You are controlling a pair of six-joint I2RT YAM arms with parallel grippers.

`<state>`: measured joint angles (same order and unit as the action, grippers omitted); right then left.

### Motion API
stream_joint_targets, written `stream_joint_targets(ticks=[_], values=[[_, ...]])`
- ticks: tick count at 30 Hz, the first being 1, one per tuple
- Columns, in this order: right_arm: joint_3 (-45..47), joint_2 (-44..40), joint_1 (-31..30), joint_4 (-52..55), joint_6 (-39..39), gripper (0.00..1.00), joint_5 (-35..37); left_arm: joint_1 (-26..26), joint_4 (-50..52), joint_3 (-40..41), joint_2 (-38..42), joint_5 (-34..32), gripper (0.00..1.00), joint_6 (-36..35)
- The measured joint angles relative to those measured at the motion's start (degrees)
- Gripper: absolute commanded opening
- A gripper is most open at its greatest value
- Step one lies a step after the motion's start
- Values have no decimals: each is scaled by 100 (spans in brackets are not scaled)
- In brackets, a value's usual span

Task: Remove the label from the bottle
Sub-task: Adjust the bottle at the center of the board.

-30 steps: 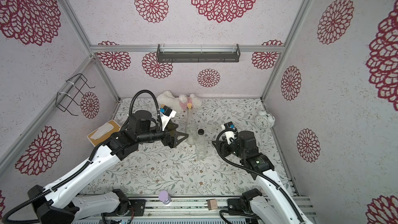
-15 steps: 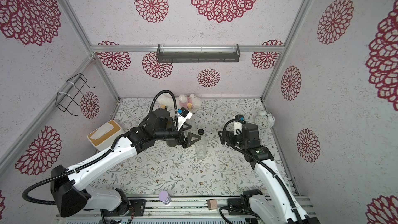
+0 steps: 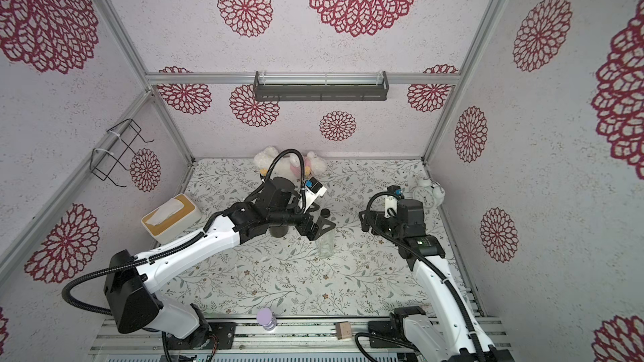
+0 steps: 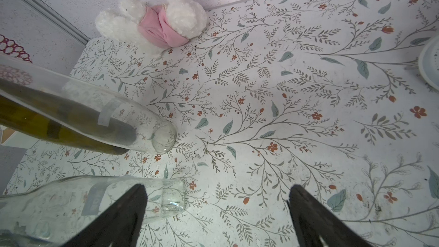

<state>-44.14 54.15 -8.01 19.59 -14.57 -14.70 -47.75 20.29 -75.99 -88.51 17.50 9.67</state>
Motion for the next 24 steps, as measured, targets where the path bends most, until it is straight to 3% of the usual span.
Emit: stream_joint_targets(ticks=[24], values=[[2,278,0,-173,59,91,-111,-92,750,-702,-516,-446,69,-413]])
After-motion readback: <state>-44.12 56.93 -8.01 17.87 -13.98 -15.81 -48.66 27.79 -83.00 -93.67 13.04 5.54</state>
